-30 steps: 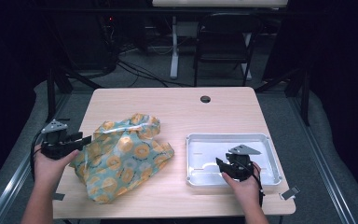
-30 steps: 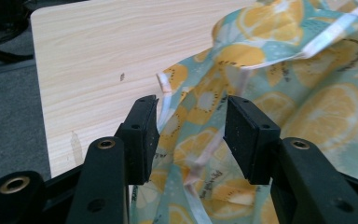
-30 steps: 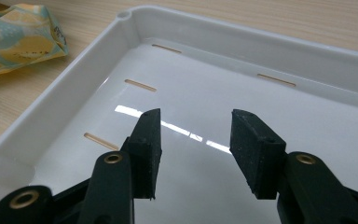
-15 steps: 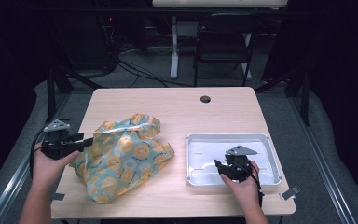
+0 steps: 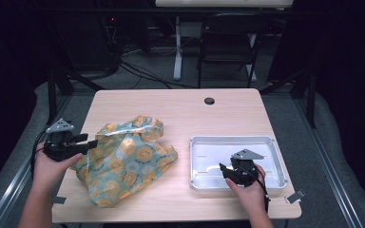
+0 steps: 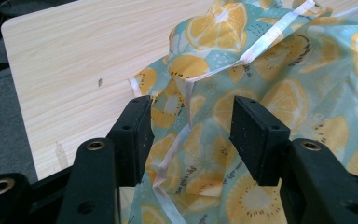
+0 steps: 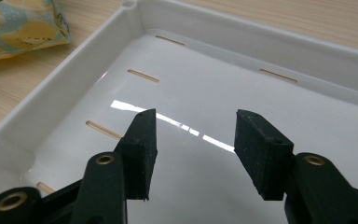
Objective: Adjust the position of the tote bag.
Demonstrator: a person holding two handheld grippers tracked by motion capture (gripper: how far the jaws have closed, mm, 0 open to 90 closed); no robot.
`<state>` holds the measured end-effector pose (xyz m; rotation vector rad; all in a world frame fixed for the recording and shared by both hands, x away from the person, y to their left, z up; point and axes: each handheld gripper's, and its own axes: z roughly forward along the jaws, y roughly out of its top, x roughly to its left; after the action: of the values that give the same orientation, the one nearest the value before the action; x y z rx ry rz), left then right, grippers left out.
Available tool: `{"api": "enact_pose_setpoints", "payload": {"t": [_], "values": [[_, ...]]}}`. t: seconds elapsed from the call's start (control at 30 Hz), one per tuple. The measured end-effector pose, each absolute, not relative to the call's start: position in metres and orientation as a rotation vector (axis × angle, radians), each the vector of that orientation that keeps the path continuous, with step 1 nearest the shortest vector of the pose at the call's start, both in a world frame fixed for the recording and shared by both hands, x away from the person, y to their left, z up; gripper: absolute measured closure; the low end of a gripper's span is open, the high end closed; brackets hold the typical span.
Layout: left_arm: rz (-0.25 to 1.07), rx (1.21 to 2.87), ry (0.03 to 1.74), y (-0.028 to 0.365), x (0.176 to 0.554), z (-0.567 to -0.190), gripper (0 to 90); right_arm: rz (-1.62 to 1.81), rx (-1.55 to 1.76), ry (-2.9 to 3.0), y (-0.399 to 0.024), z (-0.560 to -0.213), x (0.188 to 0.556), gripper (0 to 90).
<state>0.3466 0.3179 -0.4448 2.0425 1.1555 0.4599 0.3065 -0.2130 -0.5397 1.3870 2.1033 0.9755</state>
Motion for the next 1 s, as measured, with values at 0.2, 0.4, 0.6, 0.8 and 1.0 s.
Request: {"api": "enact_pose_setpoints", "payload": {"t": [0.2, 0.4, 0.6, 0.8, 1.0], "values": [[0.465, 2.045, 1.18, 0.316, 0.353, -0.455, 47.3, 0.982, 1.393, 2.095, -0.214, -0.541, 0.305, 48.2], [0.474, 2.049, 1.212, 0.31, 0.363, -0.467, 49.4, 0.981, 1.394, 2.093, -0.216, -0.541, 0.303, 48.2], [0.43, 2.064, 1.219, 0.302, 0.373, -0.475, 51.6, 0.998, 1.374, 2.068, -0.217, -0.539, 0.298, 48.4], [0.433, 2.042, 1.247, 0.303, 0.376, -0.479, 64.4, 0.984, 1.372, 2.08, -0.218, -0.539, 0.297, 48.5], [0.418, 2.027, 1.253, 0.307, 0.377, -0.48, 80.6, 0.99, 1.373, 2.081, -0.217, -0.54, 0.297, 48.5]]}}
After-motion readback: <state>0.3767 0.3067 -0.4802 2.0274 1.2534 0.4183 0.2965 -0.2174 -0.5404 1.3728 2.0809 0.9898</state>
